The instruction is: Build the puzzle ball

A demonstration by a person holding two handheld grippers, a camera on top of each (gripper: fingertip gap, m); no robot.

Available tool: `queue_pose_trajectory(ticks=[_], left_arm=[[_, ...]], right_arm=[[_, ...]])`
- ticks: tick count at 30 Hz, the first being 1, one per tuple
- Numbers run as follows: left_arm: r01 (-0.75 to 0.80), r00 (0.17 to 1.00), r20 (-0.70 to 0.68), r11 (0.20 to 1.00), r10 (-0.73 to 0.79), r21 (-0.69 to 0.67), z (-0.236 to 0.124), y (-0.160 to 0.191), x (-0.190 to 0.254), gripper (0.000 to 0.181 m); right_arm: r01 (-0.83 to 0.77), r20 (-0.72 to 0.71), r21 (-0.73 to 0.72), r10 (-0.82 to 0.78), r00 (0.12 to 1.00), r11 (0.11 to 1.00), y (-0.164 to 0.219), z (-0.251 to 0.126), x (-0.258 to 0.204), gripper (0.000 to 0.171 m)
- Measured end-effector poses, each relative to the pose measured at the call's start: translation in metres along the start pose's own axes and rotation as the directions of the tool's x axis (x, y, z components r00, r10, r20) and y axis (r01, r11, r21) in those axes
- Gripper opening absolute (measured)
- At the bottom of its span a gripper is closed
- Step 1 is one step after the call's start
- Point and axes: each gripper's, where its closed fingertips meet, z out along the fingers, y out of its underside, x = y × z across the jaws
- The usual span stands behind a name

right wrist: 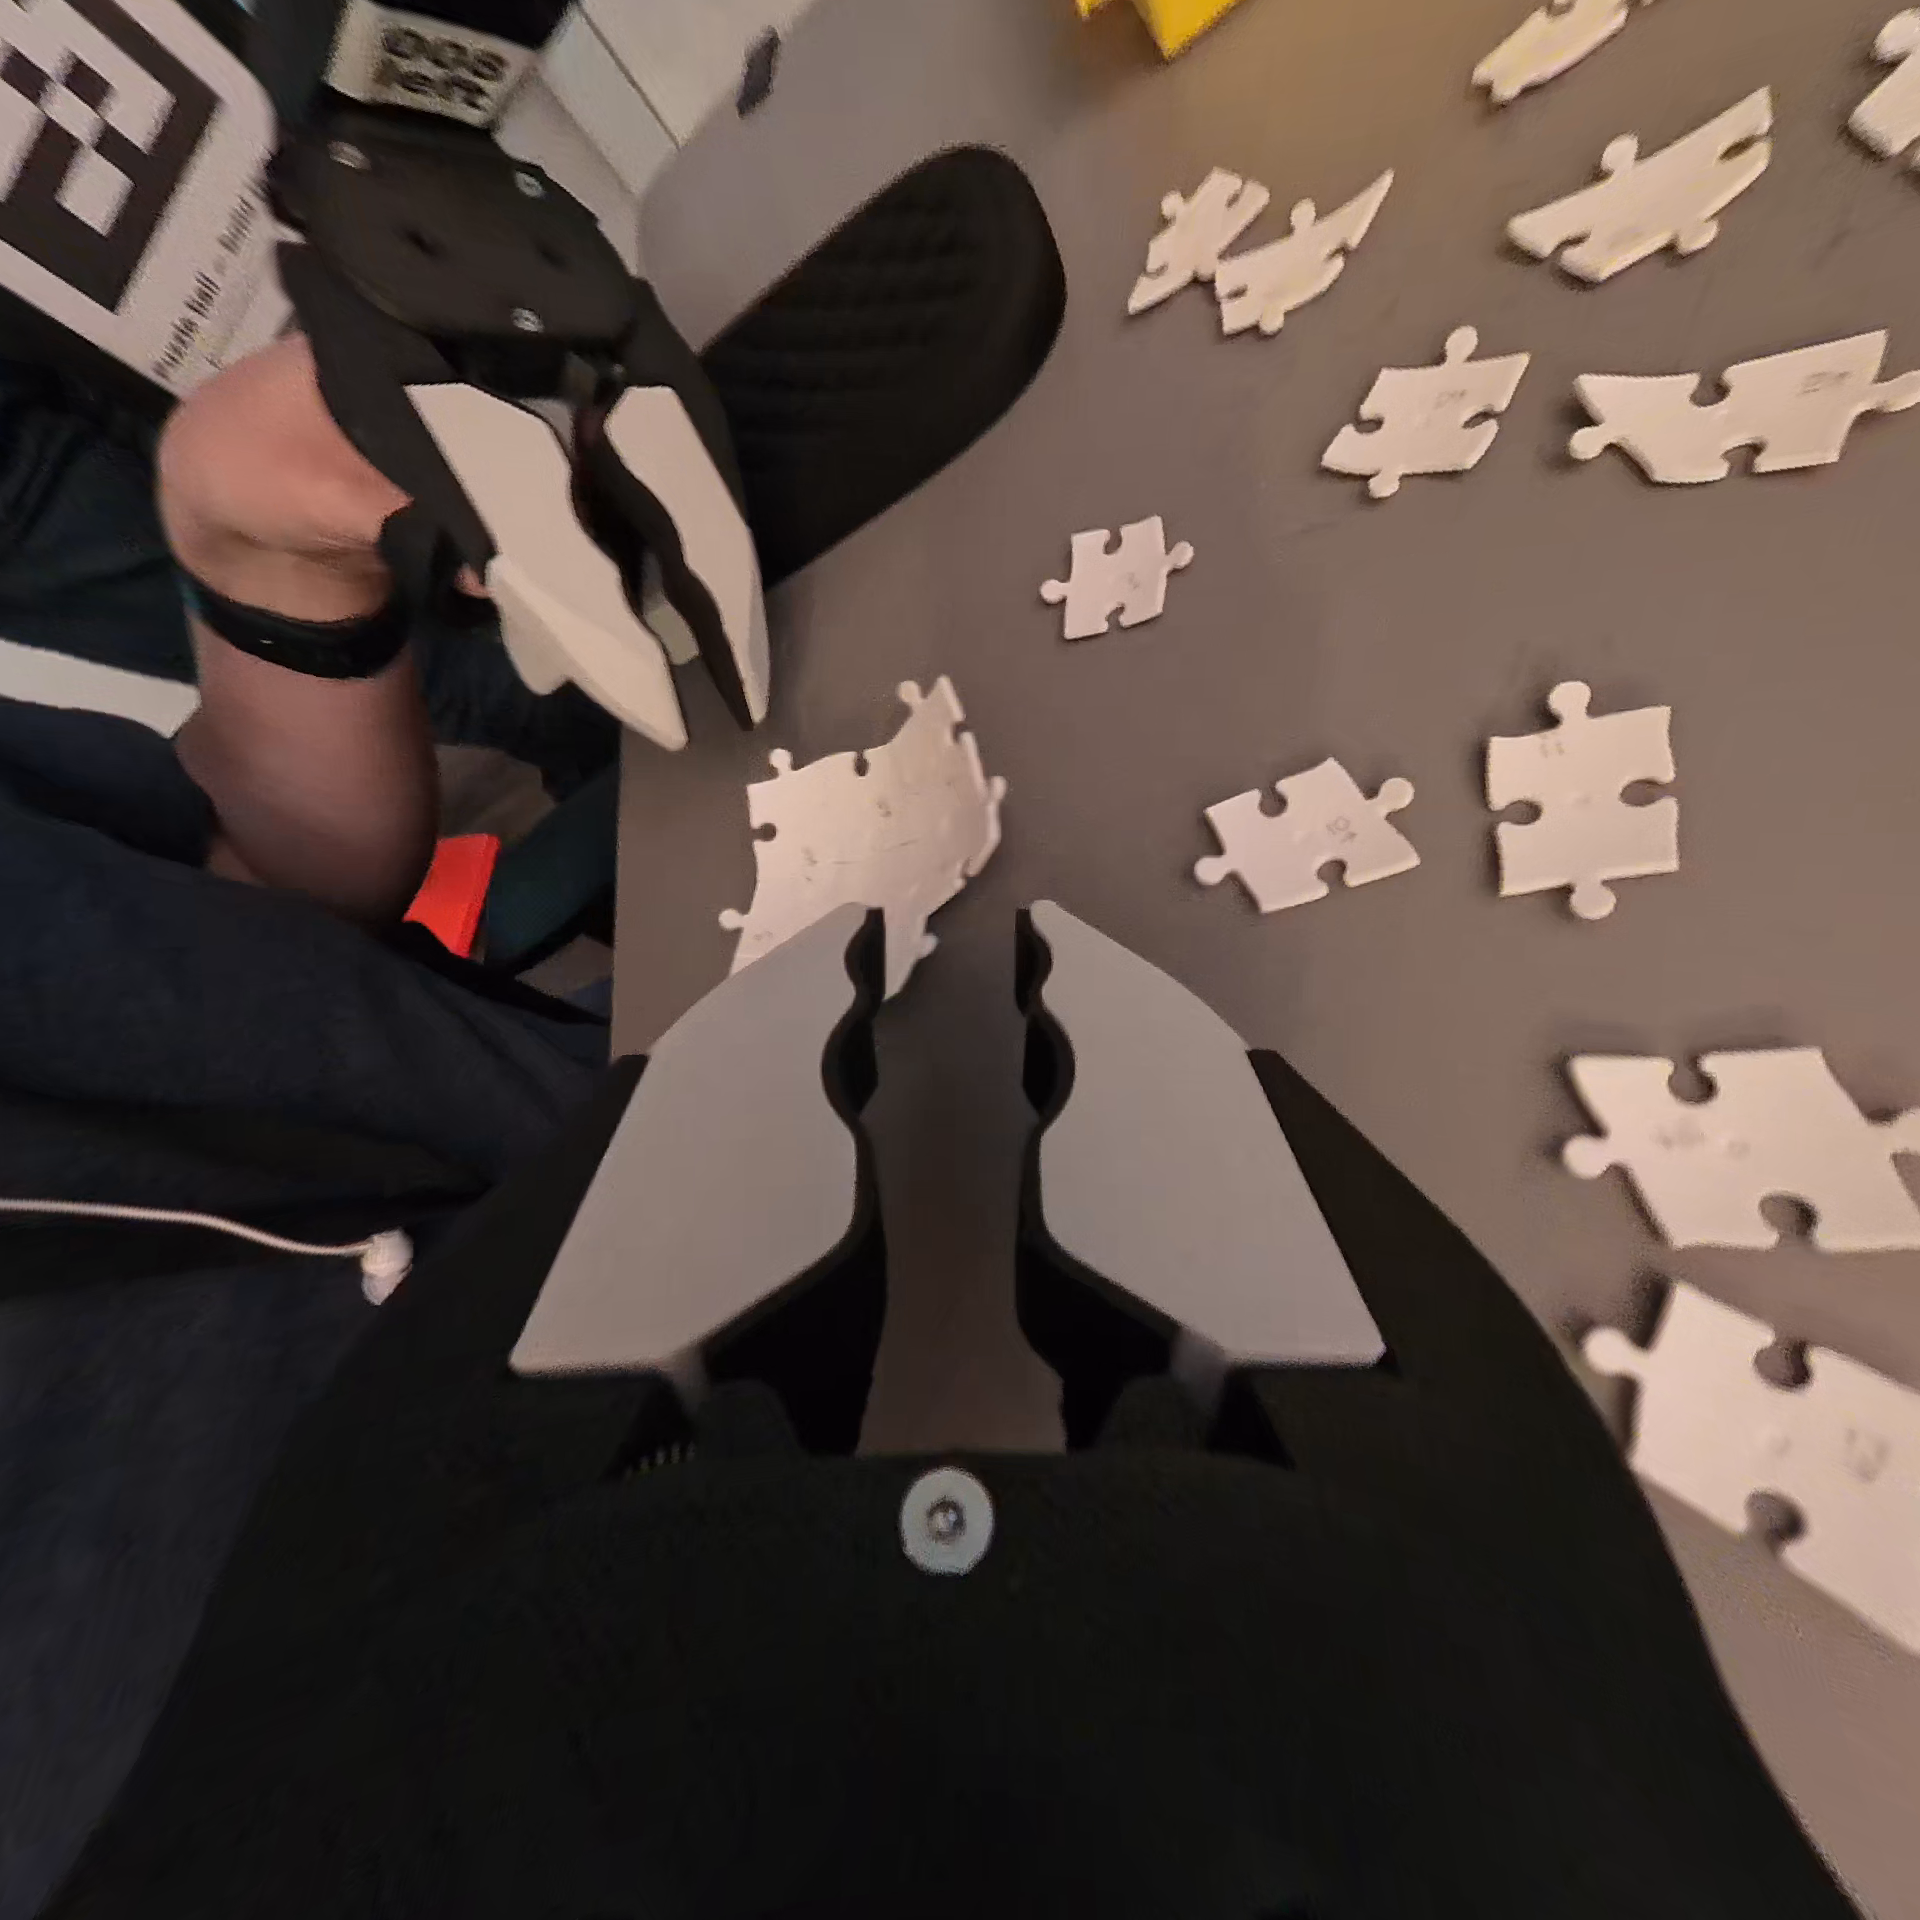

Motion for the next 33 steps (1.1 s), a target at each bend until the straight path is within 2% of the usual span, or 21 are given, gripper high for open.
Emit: queue_pose_trajectory(ticks=[7, 12, 16, 20, 27, 33], left_arm=[[-0.029, 1.000, -0.001, 0.999, 0.029, 0.038, -0.005, -0.009, -0.008, 0.018], [-0.041, 0.999, 0.016, 0.996, 0.040, 0.078, -0.010, -0.016, -0.013, 0.018], [-0.040, 0.999, 0.013, 0.997, 0.040, 0.067, -0.005, -0.013, -0.013, 0.019], [-0.018, 1.000, -0.011, 0.997, 0.019, 0.078, -0.001, -0.011, -0.009, 0.021], [-0.003, 1.000, -0.014, 0.998, 0.004, 0.064, 0.007, -0.009, -0.007, 0.021], [0.011, 1.000, -0.011, 0.999, -0.011, 0.043, 0.016, -0.009, -0.010, 0.021]], right_arm=[[0.119, -0.085, 0.175, -0.106, 0.991, 0.977, 0.019, -0.019, -0.019, 0.033], [0.191, -0.113, 0.207, -0.171, 0.979, 0.959, 0.029, -0.013, -0.037, 0.042], [0.271, -0.143, 0.146, -0.251, 0.957, 0.951, 0.036, 0.002, -0.044, 0.057], [0.346, -0.191, 0.069, -0.328, 0.925, 0.936, 0.037, 0.011, -0.040, 0.063], [0.452, -0.259, -0.099, -0.461, 0.849, 0.887, 0.044, 0.023, -0.025, 0.062], [0.446, -0.258, -0.128, -0.464, 0.847, 0.886, 0.046, 0.026, -0.022, 0.052]])
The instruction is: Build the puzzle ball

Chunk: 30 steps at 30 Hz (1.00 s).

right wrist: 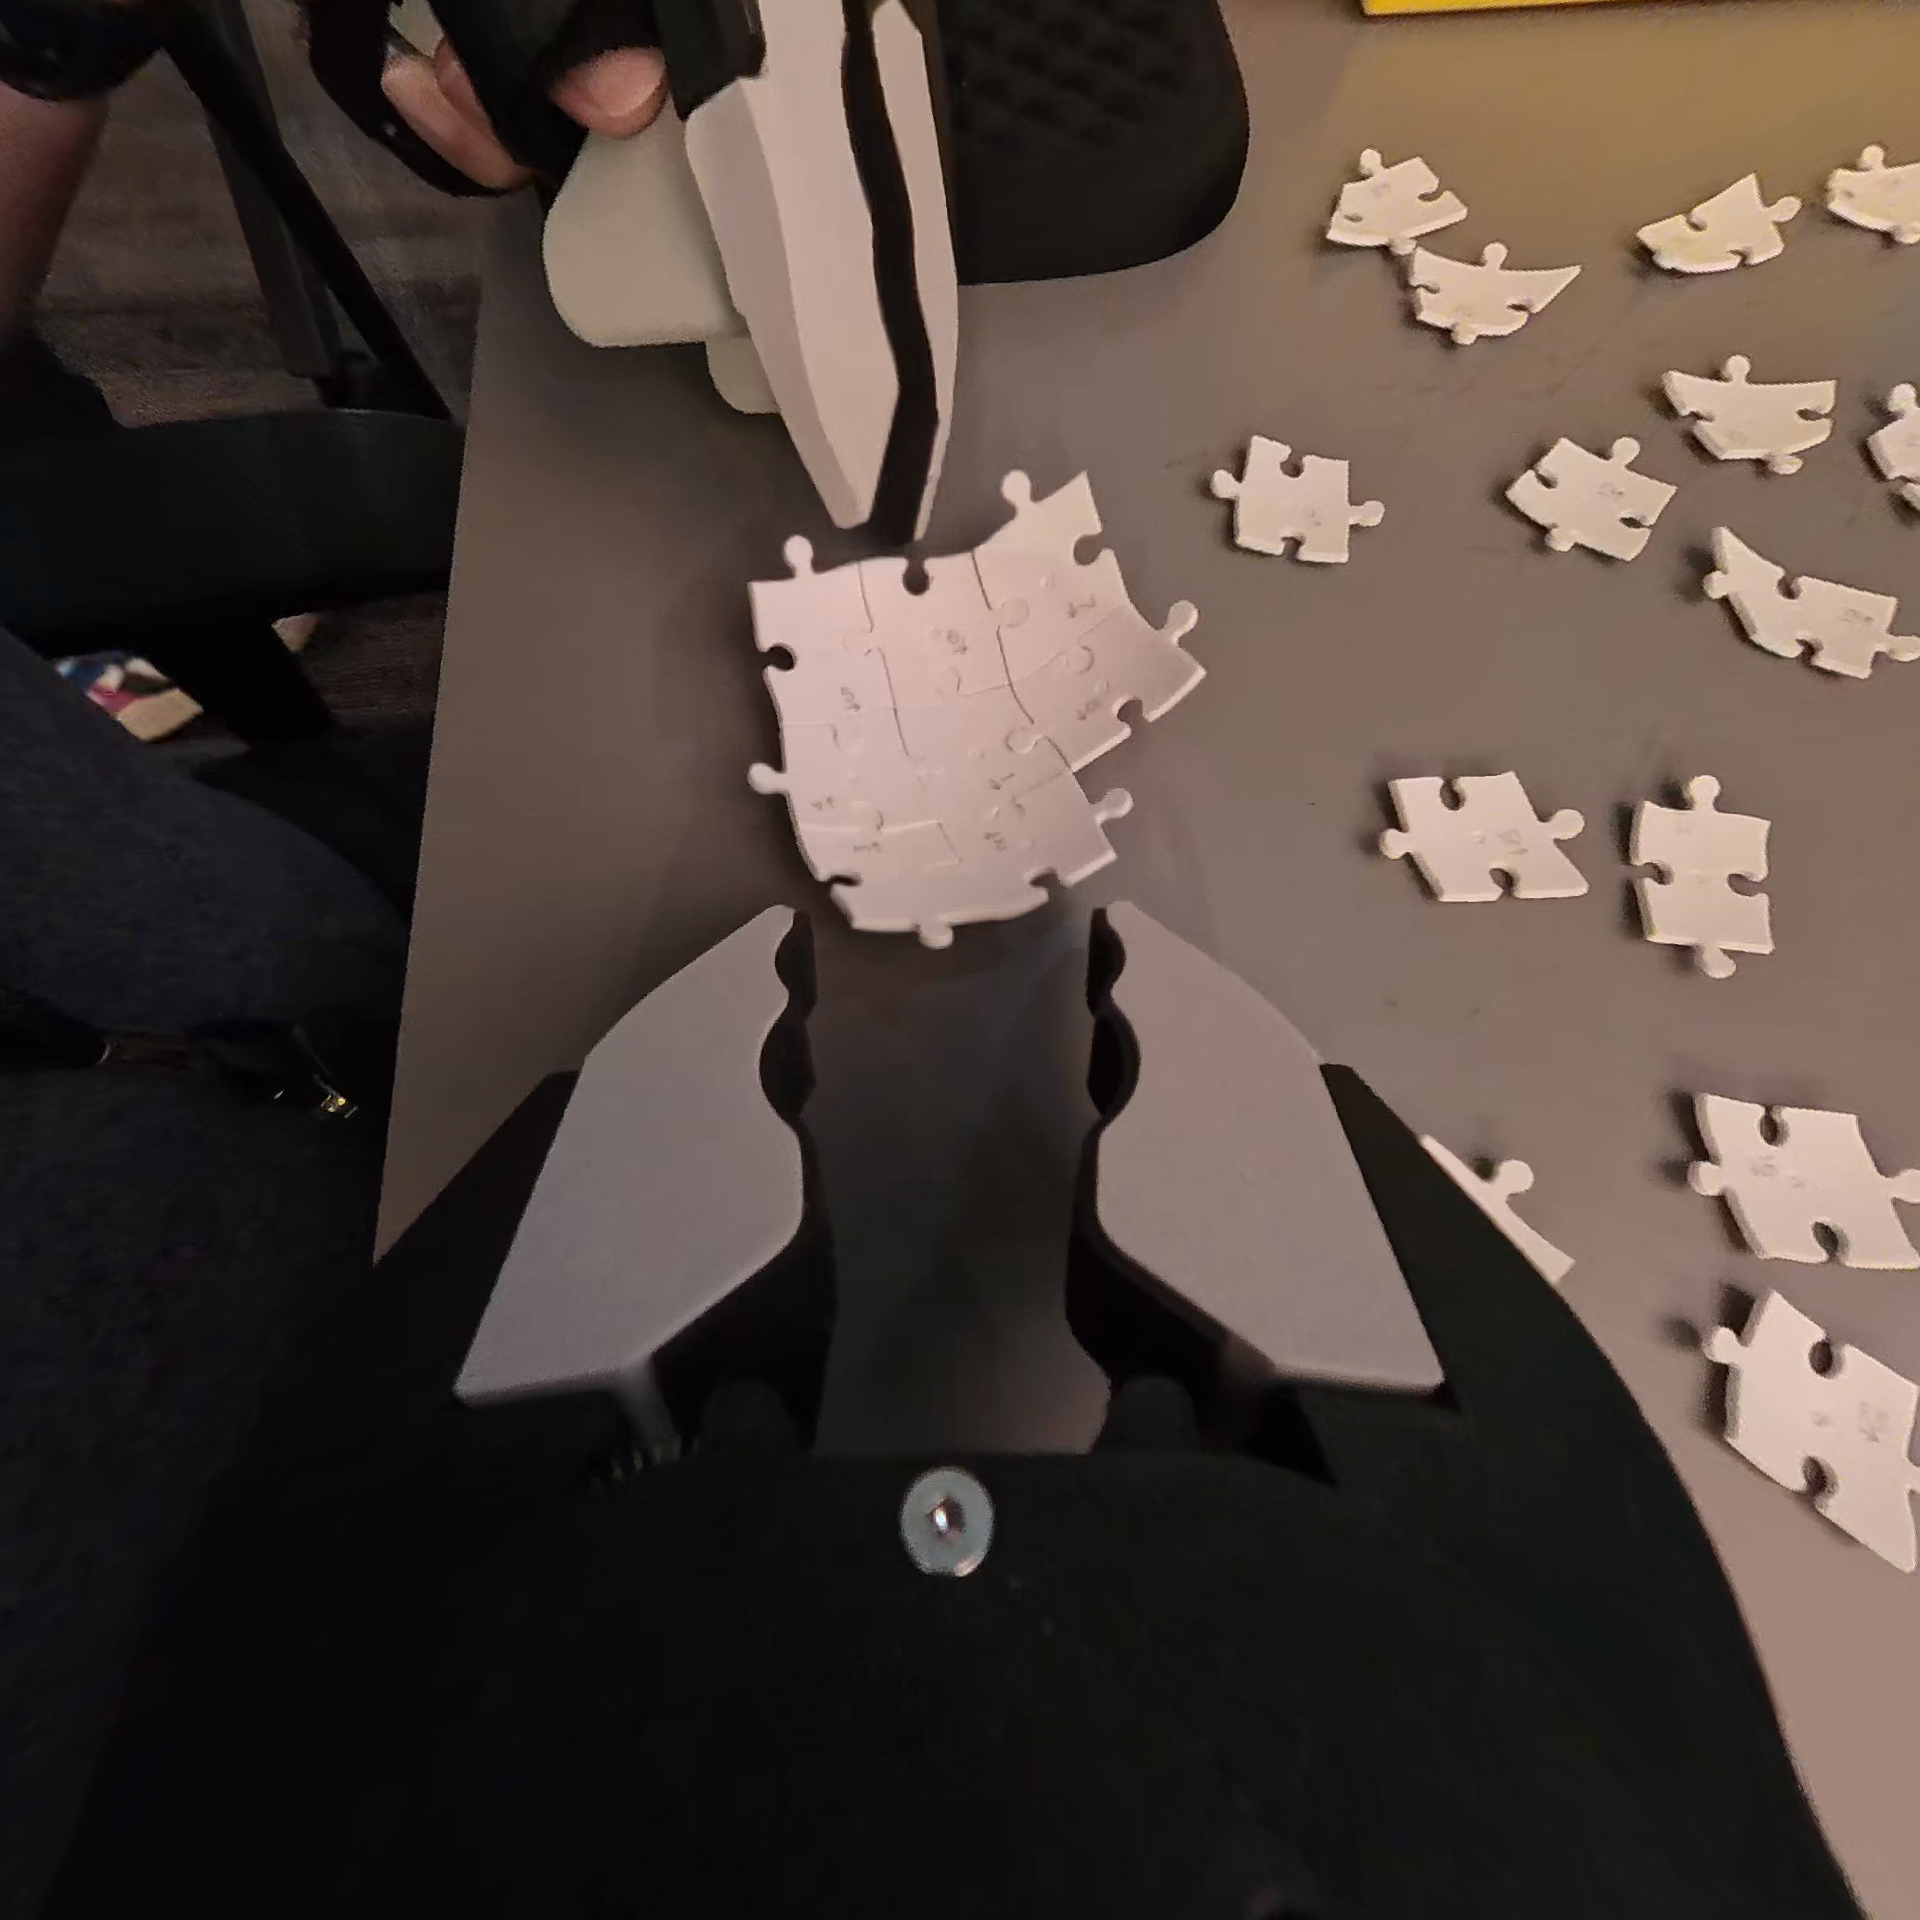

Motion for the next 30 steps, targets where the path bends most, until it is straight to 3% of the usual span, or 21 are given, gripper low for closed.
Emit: queue_pose_trajectory(ticks=[15, 24, 30], left_arm=[[-0.001, 1.000, 0.012, 1.000, 0.001, -0.029, 0.009, -0.003, -0.001, 0.019], [0.011, 1.000, 0.012, 1.000, -0.010, -0.029, 0.007, -0.005, 0.001, 0.019], [-0.028, 1.000, 0.016, 0.994, 0.027, 0.102, -0.025, -0.028, 0.013, 0.019]], right_arm=[[-0.008, 0.022, -0.027, 0.008, 1.000, 1.000, 0.001, 0.005, 0.004, 0.045], [-0.025, 0.042, 0.001, 0.025, 0.999, 1.000, -0.002, 0.000, 0.003, 0.050], [-0.109, 0.091, 0.102, 0.100, 0.991, 0.989, -0.011, -0.024, 0.005, 0.051]])
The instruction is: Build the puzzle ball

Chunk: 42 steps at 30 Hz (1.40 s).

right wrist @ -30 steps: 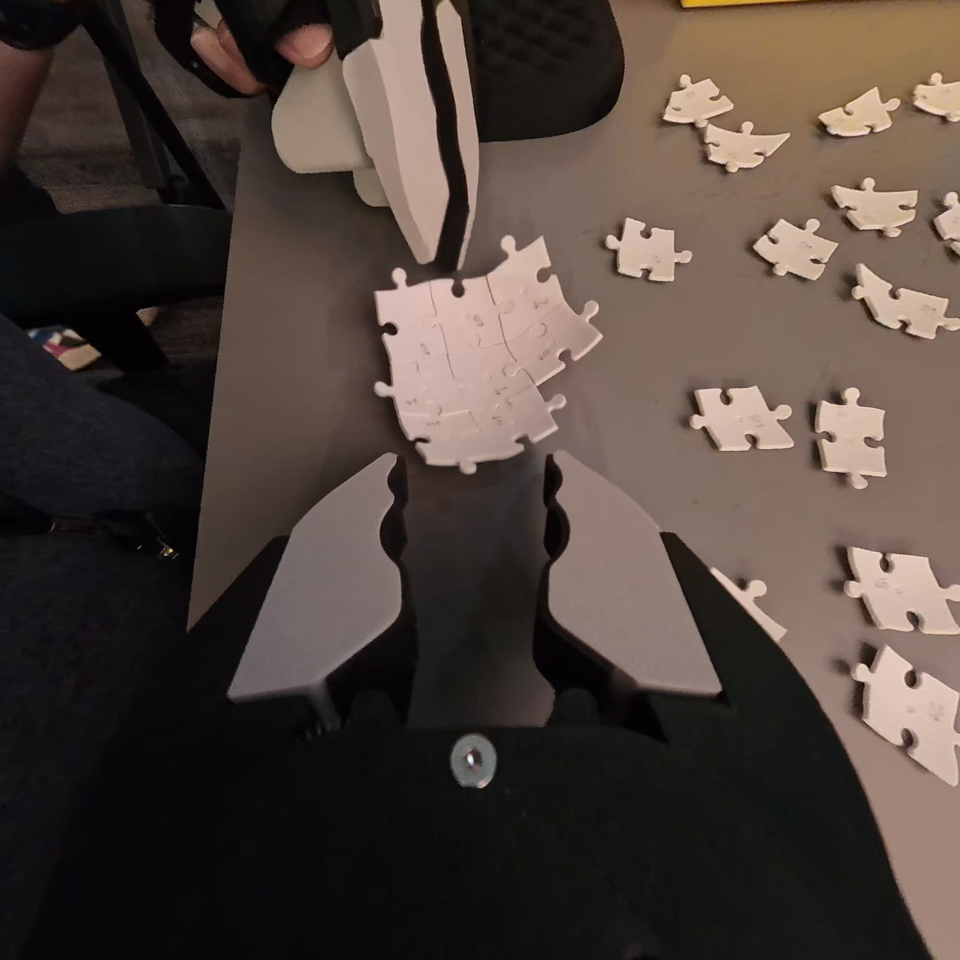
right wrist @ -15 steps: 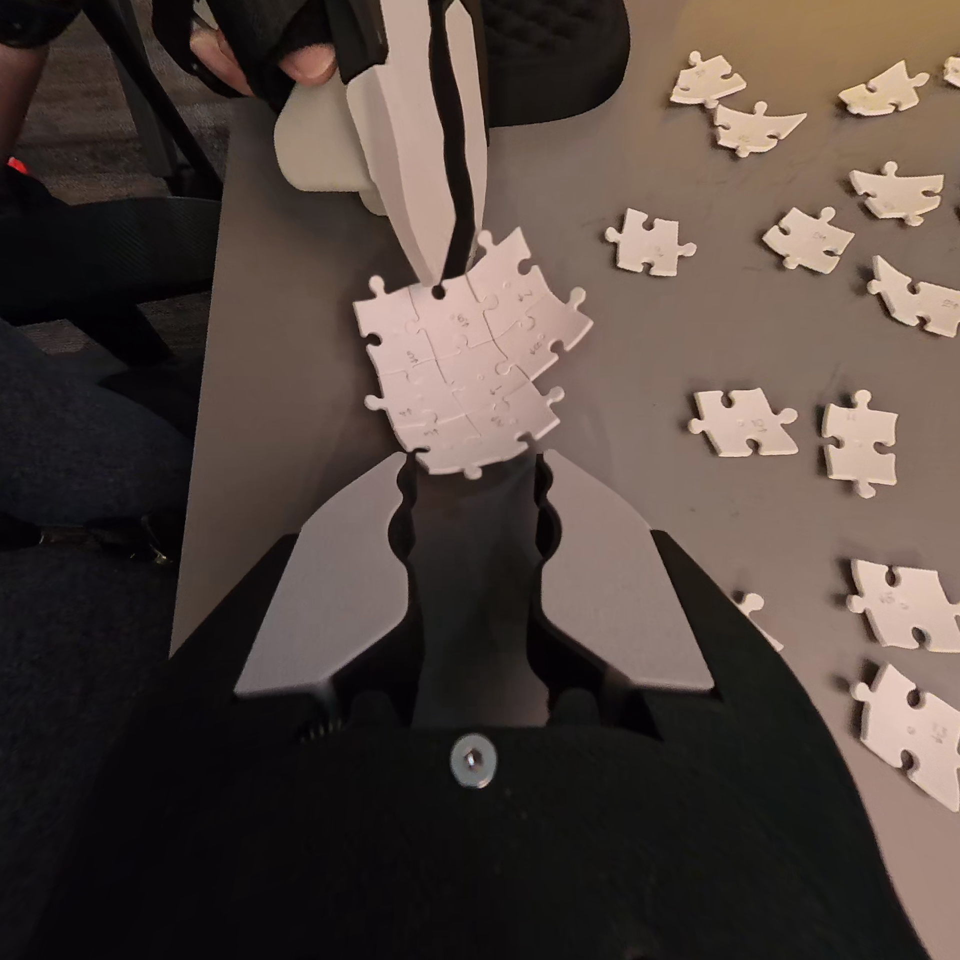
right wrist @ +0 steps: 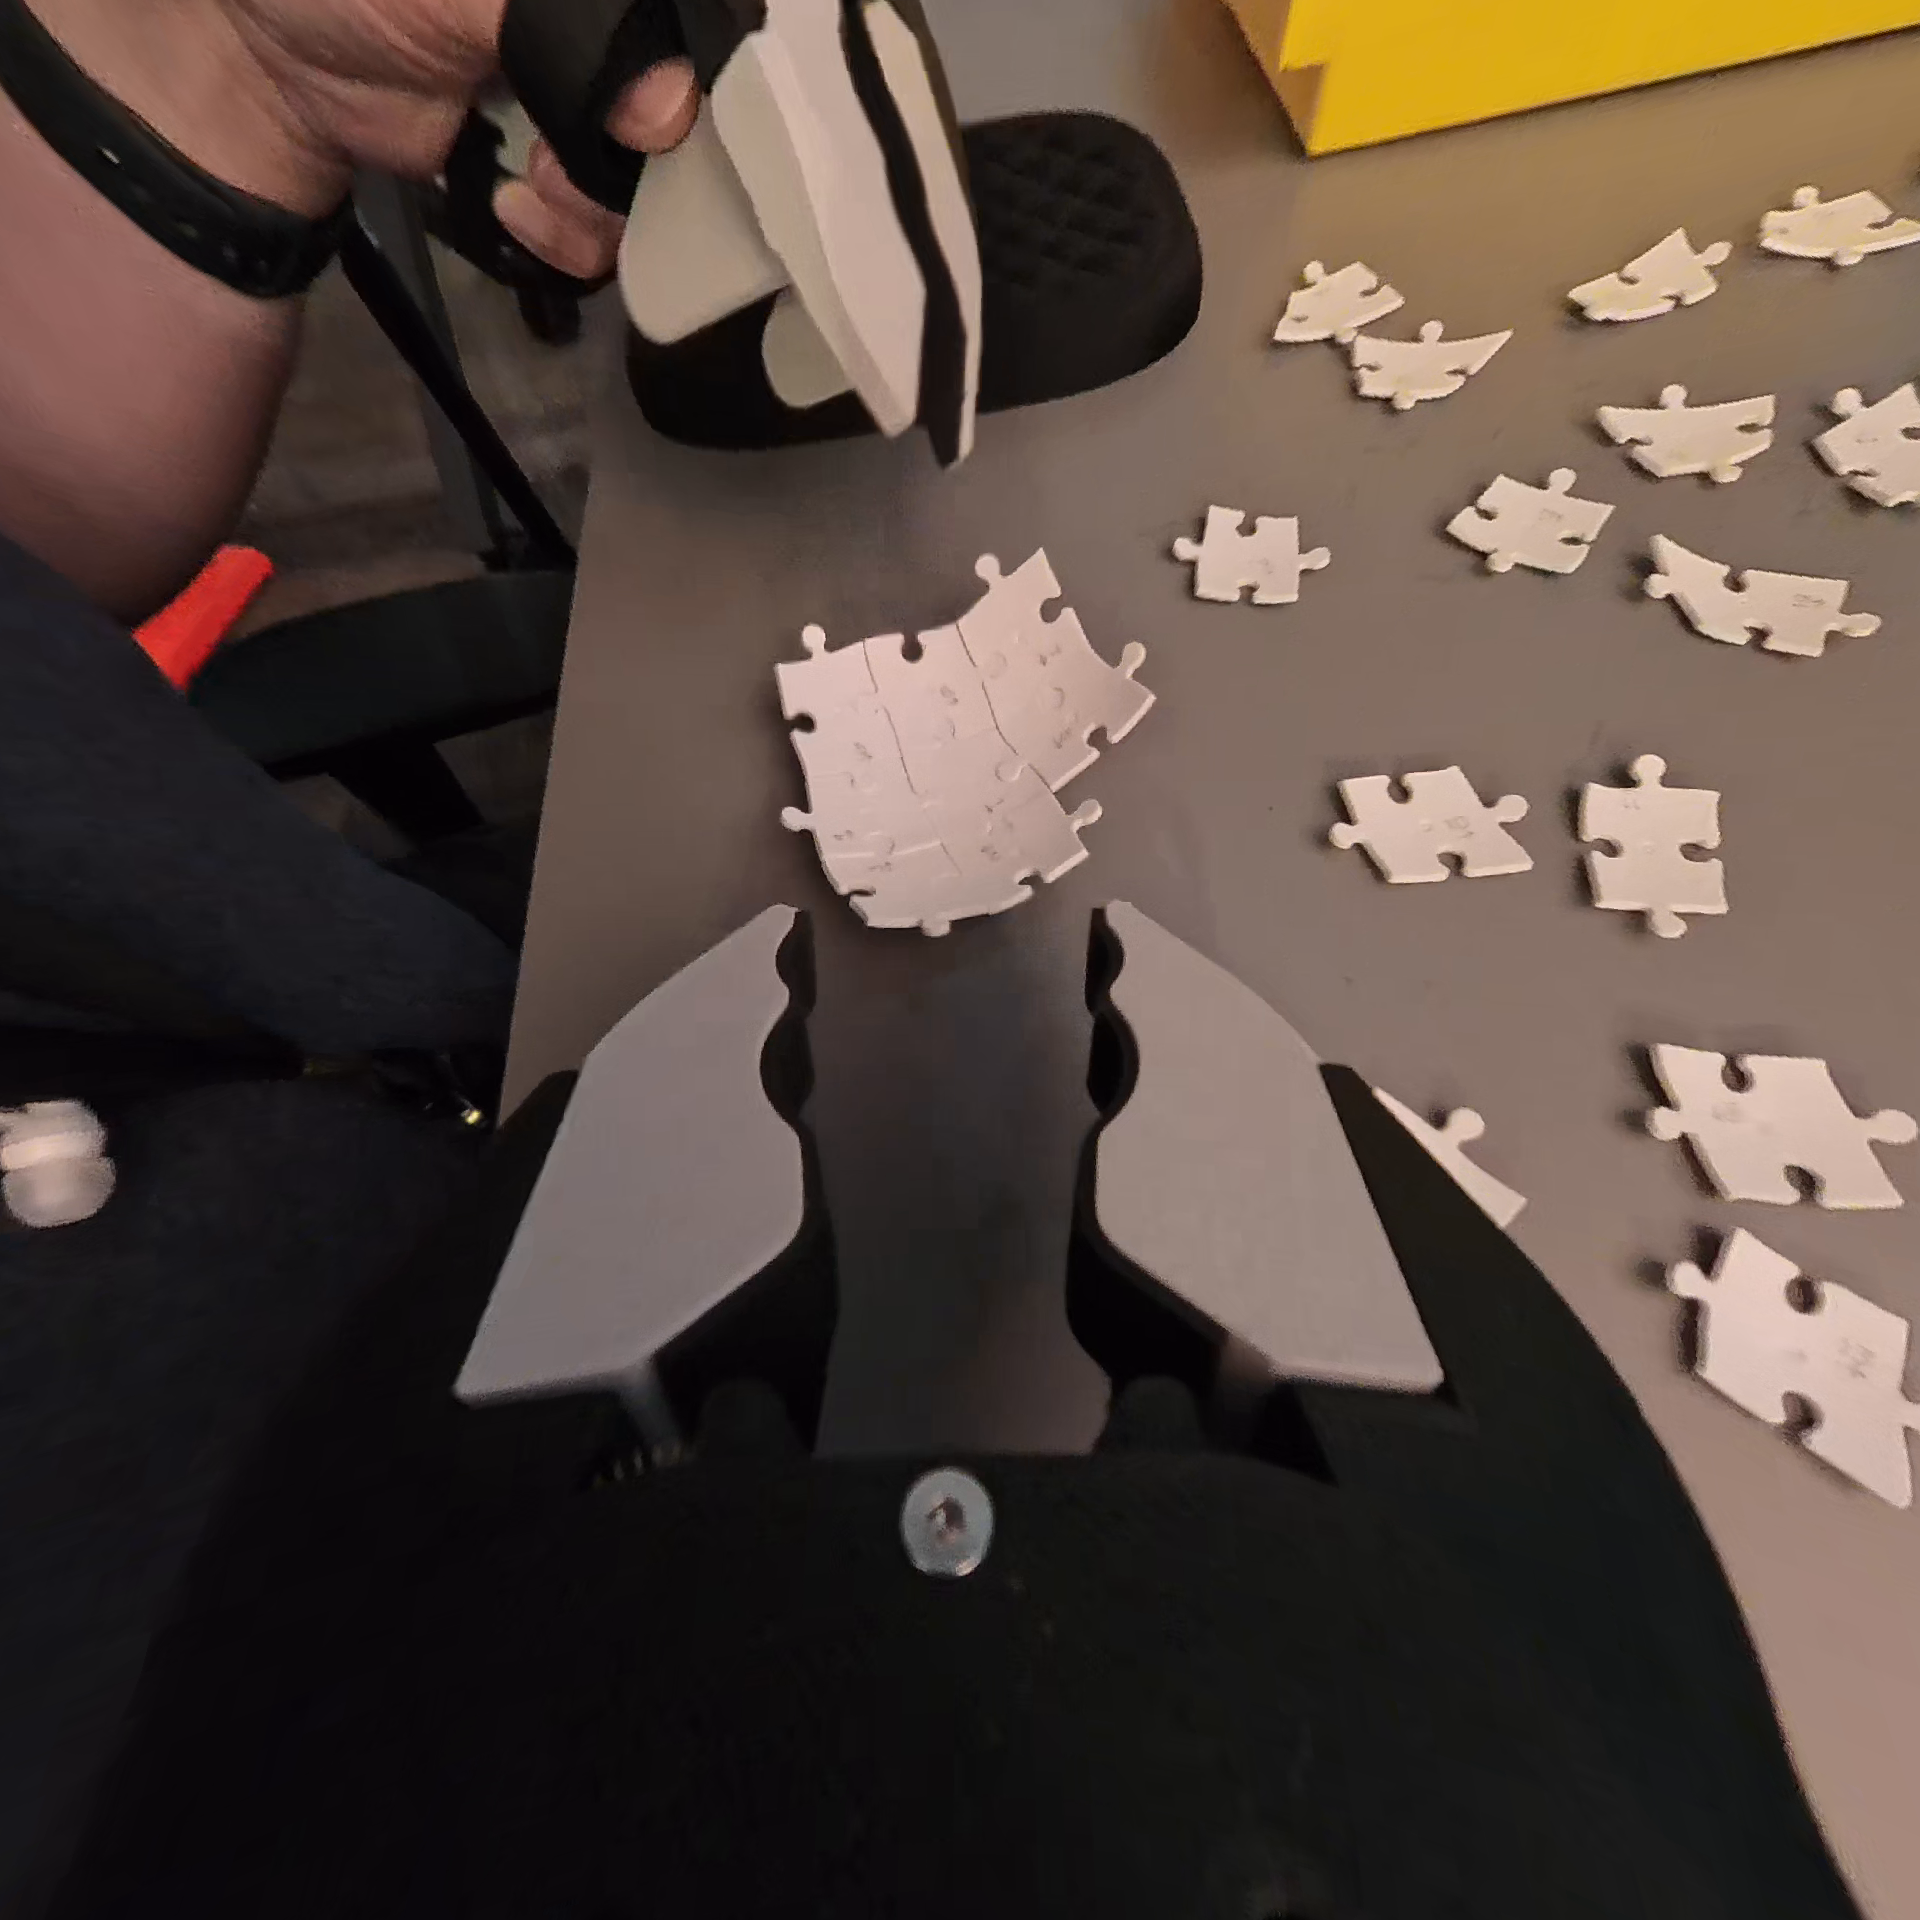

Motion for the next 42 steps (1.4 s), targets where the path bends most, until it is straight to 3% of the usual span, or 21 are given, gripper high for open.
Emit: queue_pose_trajectory(ticks=[4, 8, 11, 15, 33, 42], left_arm=[[-0.082, 0.975, 0.206, 0.997, 0.081, -0.003, -0.011, -0.021, -0.032, 0.019], [-0.290, 0.869, 0.386, 0.951, 0.308, -0.105, 0.000, -0.041, -0.055, 0.024], [-0.336, 0.804, 0.464, 0.928, 0.372, -0.162, 0.012, -0.048, -0.063, 0.043], [-0.313, 0.779, 0.505, 0.929, 0.371, -0.199, 0.025, -0.045, -0.071, 0.063], [-0.459, 0.681, 0.479, 0.832, 0.554, -0.311, 0.032, -0.046, -0.073, 0.011], [-0.477, 0.753, 0.387, 0.847, 0.531, -0.234, 0.030, -0.052, -0.059, 0.003]], right_arm=[[-0.024, 0.007, 0.036, 0.024, 1.000, 0.999, -0.002, -0.005, 0.004, 0.052], [-0.015, 0.000, 0.050, 0.015, 1.000, 0.999, -0.003, -0.010, 0.009, 0.052], [-0.031, 0.001, 0.073, 0.031, 1.000, 0.997, -0.004, -0.016, 0.013, 0.051], [-0.049, -0.015, 0.103, 0.051, 0.999, 0.993, -0.002, -0.024, 0.019, 0.051], [-0.070, -0.011, 0.159, 0.072, 0.997, 0.985, 0.002, -0.037, 0.029, 0.050], [-0.095, 0.009, 0.171, 0.094, 0.995, 0.981, -0.001, -0.038, 0.029, 0.050]])
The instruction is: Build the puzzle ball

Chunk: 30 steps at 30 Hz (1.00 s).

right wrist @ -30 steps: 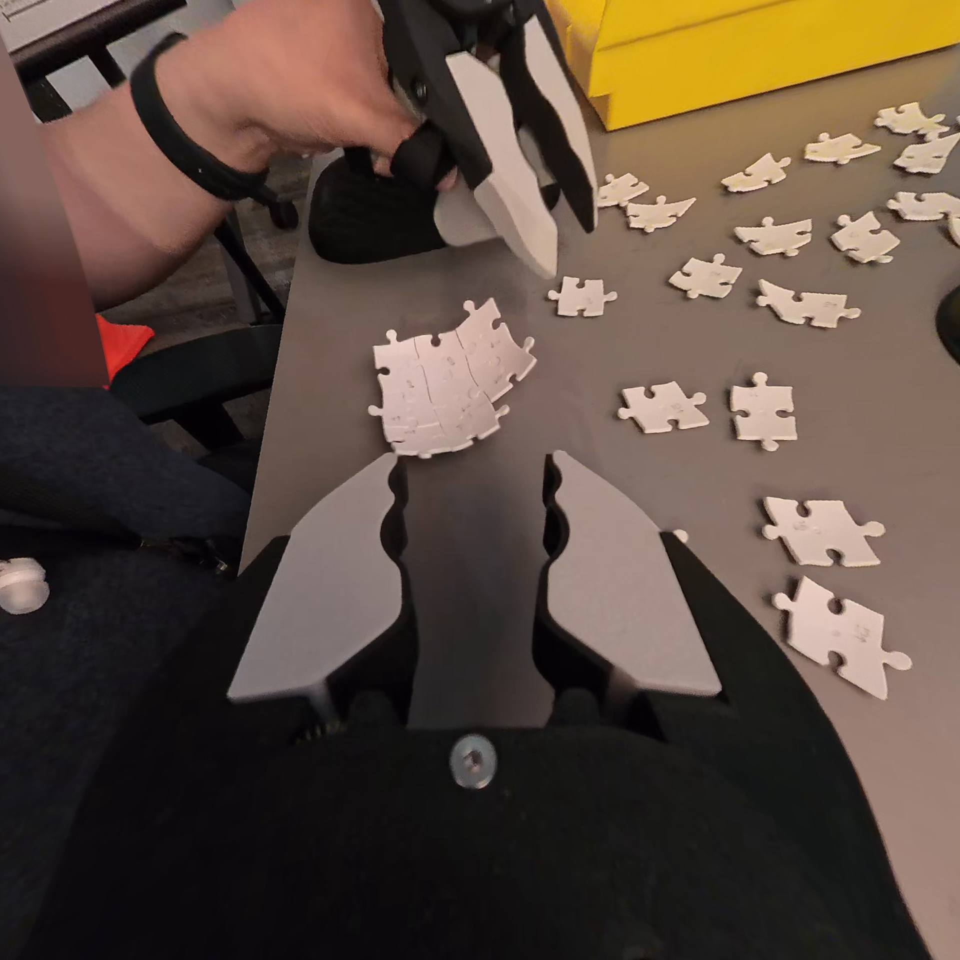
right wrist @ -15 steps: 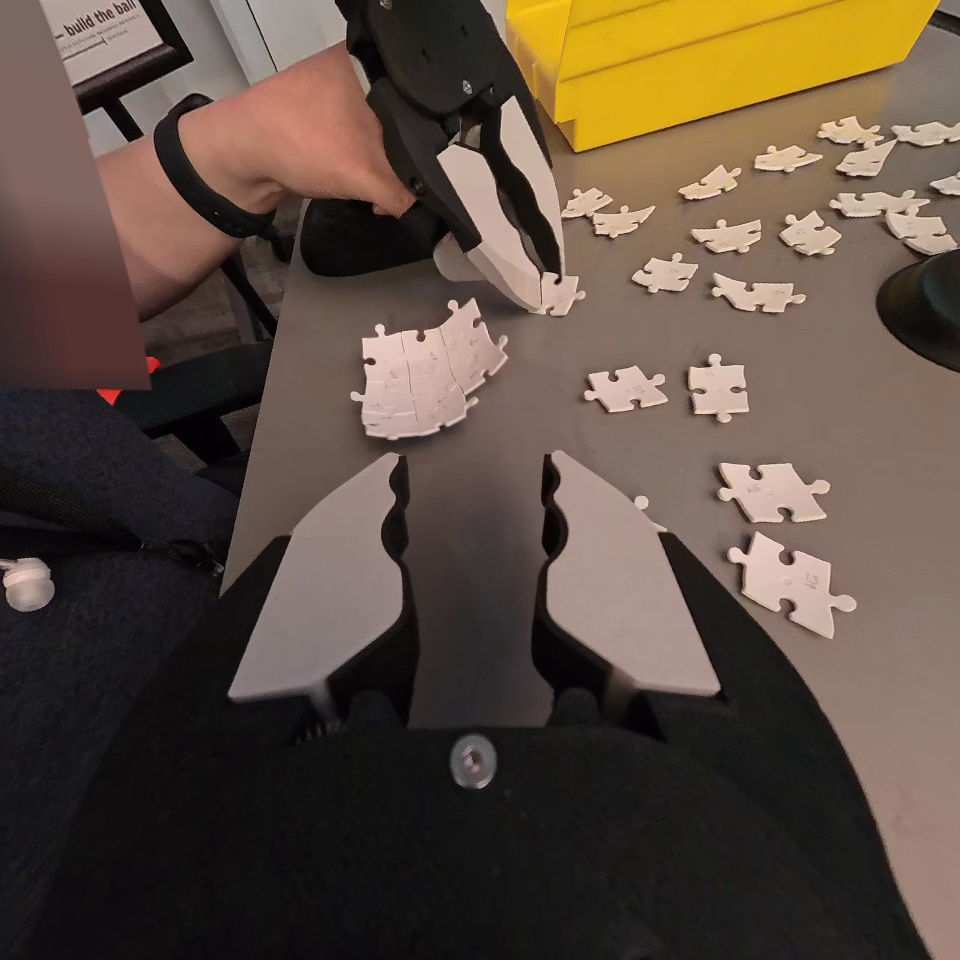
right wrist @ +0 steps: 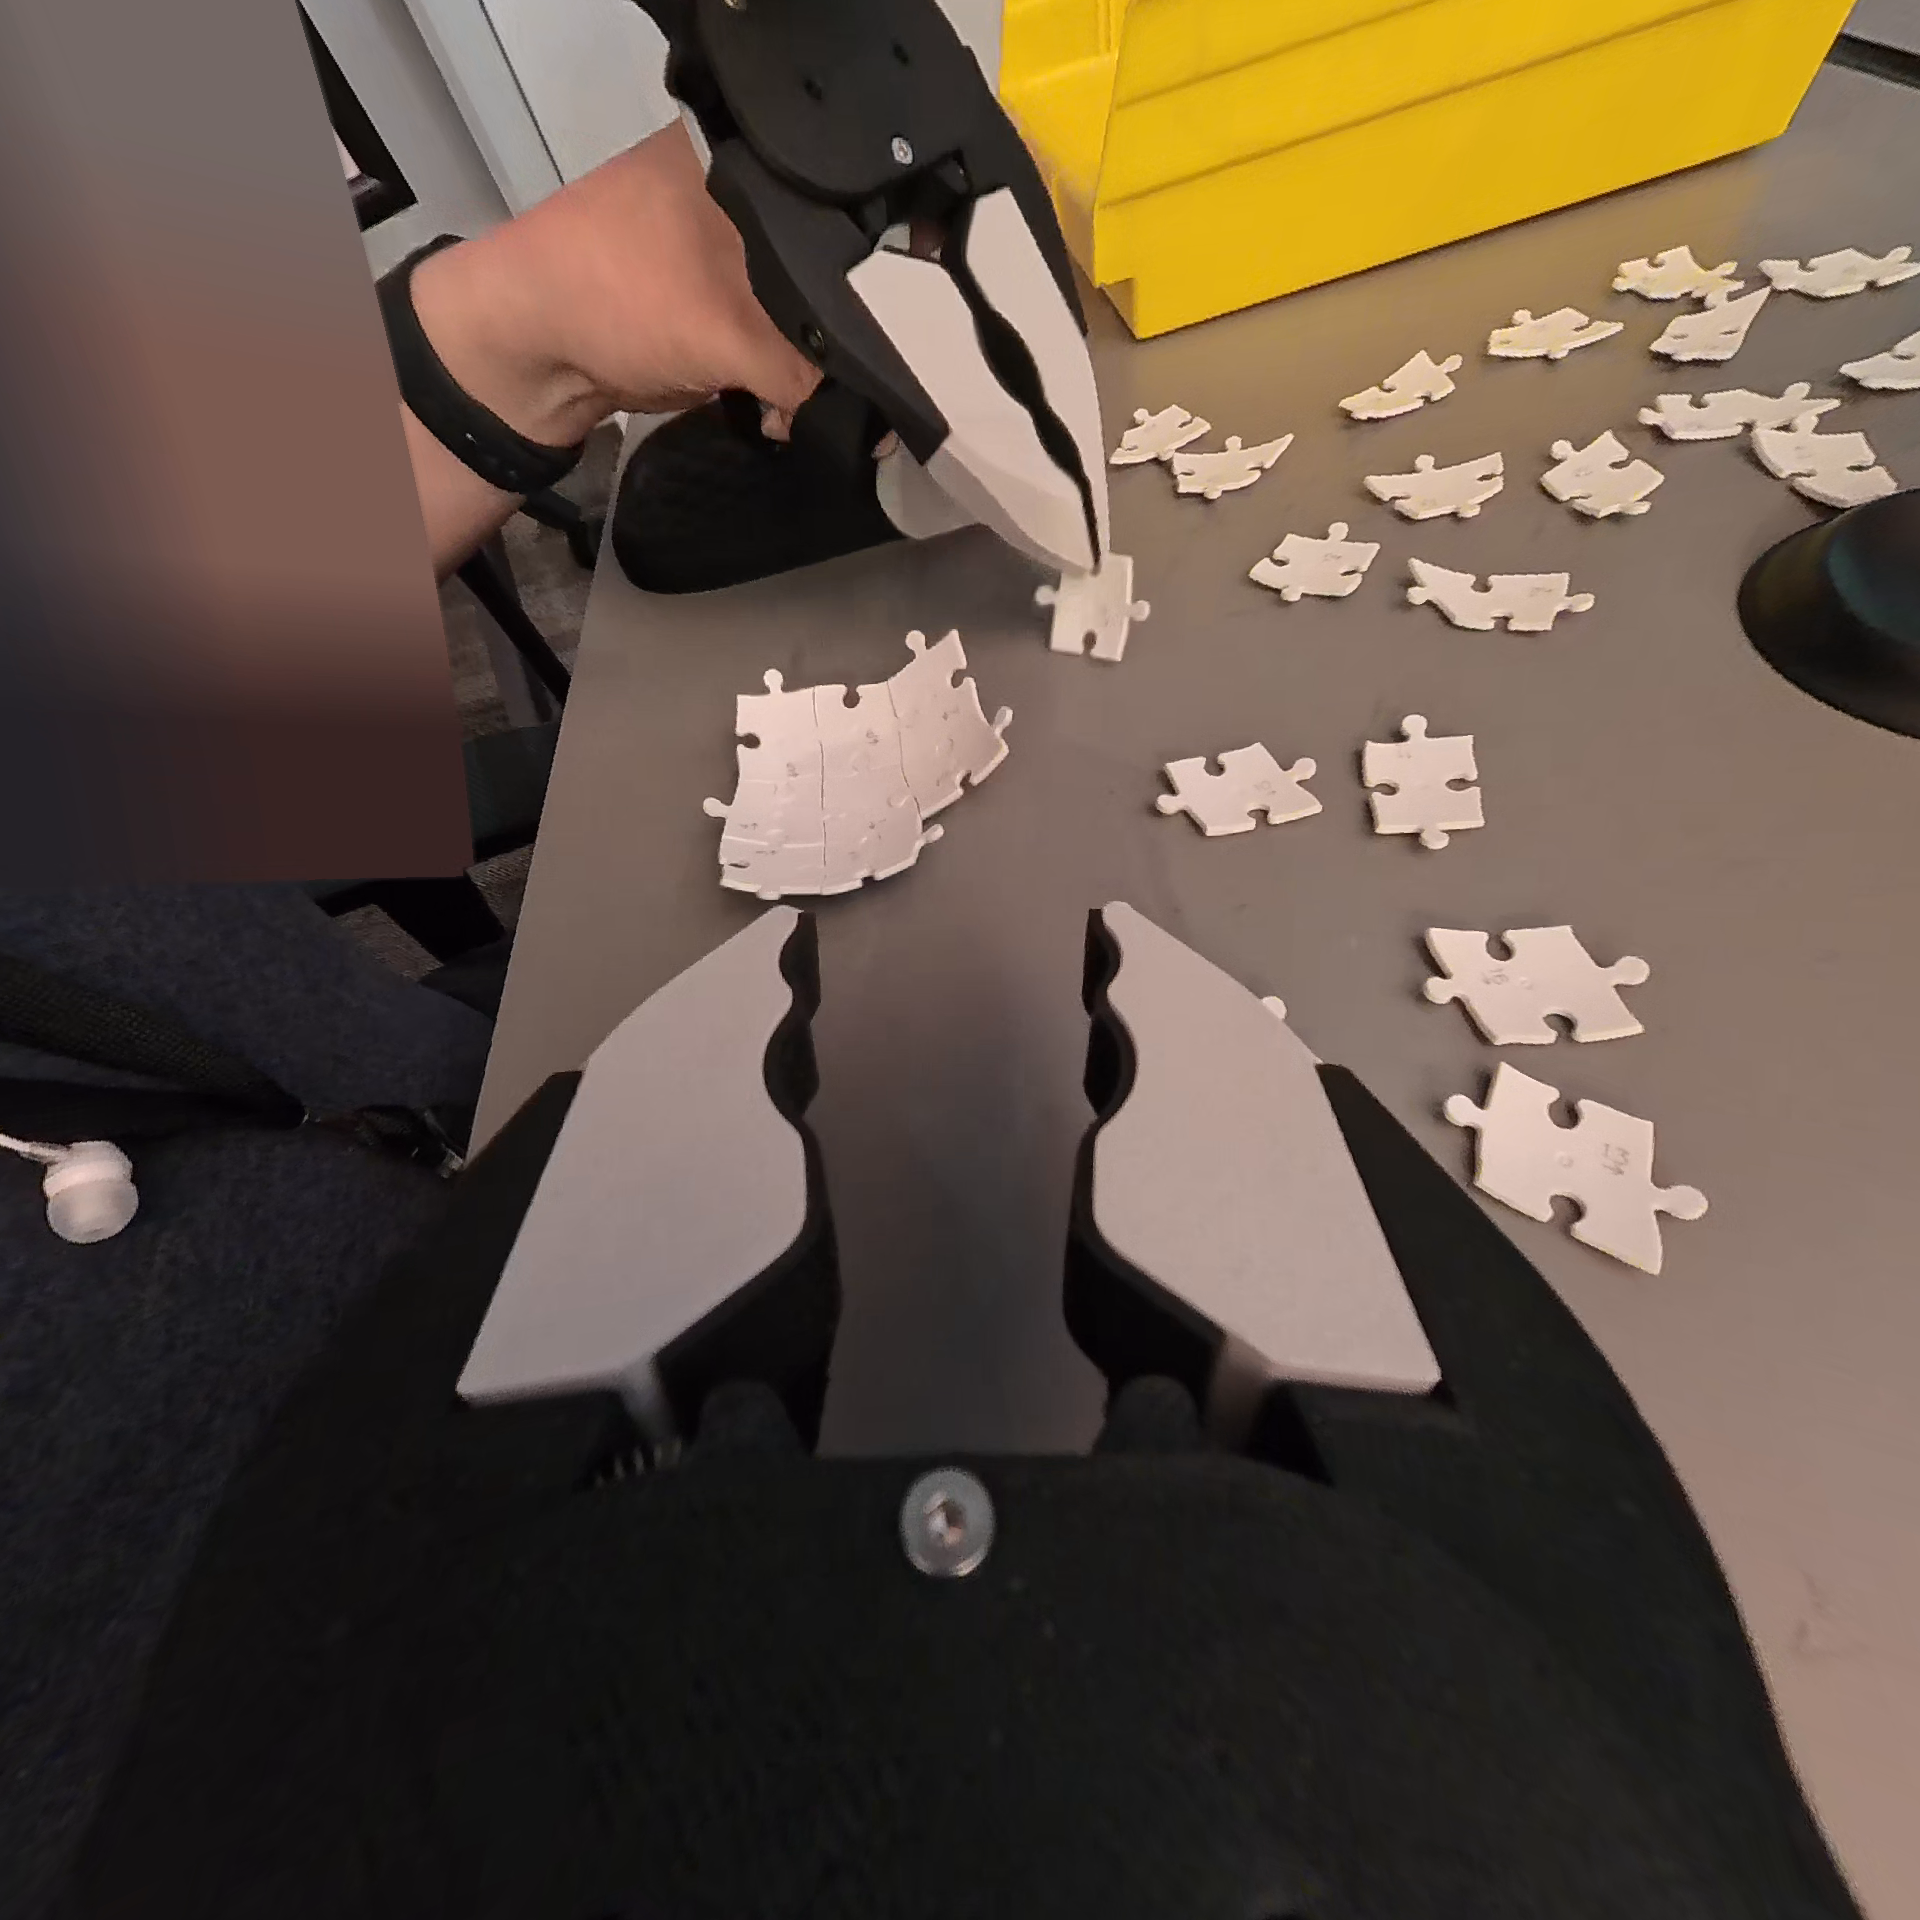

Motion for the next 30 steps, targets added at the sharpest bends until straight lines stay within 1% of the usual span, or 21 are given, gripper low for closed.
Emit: queue_pose_trajectory(ticks=[5, 12, 22, 27, 30], left_arm=[[-0.022, 1.000, -0.018, 0.999, 0.023, 0.033, -0.012, -0.009, 0.003, 0.002], [-0.072, 0.997, 0.015, 0.995, 0.071, 0.074, -0.026, -0.021, 0.003, 0.002], [-0.108, 0.994, 0.012, 0.991, 0.107, 0.075, -0.026, -0.035, 0.009, 0.002], [-0.095, 0.995, 0.000, 0.991, 0.095, 0.091, -0.026, -0.040, 0.012, 0.002], [-0.094, 0.996, 0.003, 0.991, 0.094, 0.096, -0.027, -0.041, 0.013, 0.002]], right_arm=[[-0.021, 0.032, -0.011, 0.021, 0.999, 1.000, -0.007, 0.002, 0.001, 0.050], [-0.022, 0.028, 0.001, 0.022, 0.999, 1.000, -0.014, 0.009, 0.008, 0.049], [-0.057, 0.036, 0.044, 0.055, 0.998, 0.997, -0.008, 0.012, 0.006, 0.046], [-0.052, -0.030, 0.042, 0.053, 0.998, 0.998, -0.007, 0.013, 0.015, 0.045], [-0.078, -0.068, 0.070, 0.082, 0.994, 0.994, -0.009, 0.010, 0.023, 0.044]])
